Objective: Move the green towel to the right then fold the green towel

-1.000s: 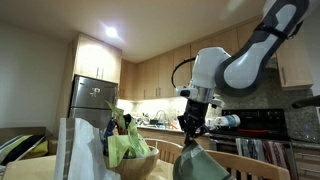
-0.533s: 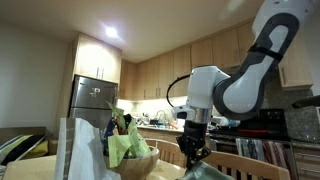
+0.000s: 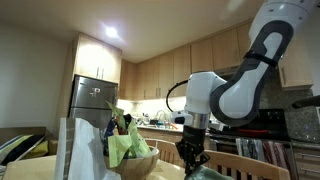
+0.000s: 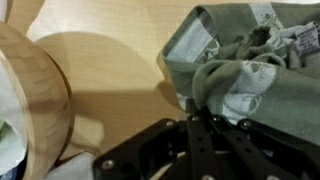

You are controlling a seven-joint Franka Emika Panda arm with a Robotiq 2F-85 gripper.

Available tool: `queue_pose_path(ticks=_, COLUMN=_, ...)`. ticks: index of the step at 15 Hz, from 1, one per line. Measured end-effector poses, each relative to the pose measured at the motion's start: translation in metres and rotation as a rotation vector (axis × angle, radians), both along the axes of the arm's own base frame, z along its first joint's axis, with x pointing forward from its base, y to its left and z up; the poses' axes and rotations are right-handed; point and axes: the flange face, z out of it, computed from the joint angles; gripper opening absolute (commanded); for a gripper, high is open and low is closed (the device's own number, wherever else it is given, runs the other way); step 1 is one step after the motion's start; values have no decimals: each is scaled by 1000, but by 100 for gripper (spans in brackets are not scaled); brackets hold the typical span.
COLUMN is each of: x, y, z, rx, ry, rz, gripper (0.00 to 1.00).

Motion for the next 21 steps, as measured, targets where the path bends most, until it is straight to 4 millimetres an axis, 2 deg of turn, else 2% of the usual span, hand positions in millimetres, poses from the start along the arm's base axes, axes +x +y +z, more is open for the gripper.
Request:
queue_pose_path(ticks=5, x=1, y=-1, z=1, rx=2, ry=-7, rz=0, gripper=1)
queue_pose_path(ticks=9, x=20, y=-3, z=18, rx=-10, ry=-73, rz=-34, gripper=1)
queue_pose_path(ticks=11, x=31, y=-4, z=20, rx=-28, ry=-100, rz=-56, gripper=1)
queue_pose_path(ticks=14, x=41, y=-2, z=2, rx=-46, ry=-84, rz=-65, gripper=1)
queue_pose_path(ticks=18, x=44, y=6, z=-32, rx=-63, ry=29, rz=-80, gripper=1)
queue_pose_path(ticks=21, x=49, y=11, z=-49, rx=-67, ry=80, rz=-80, gripper=1)
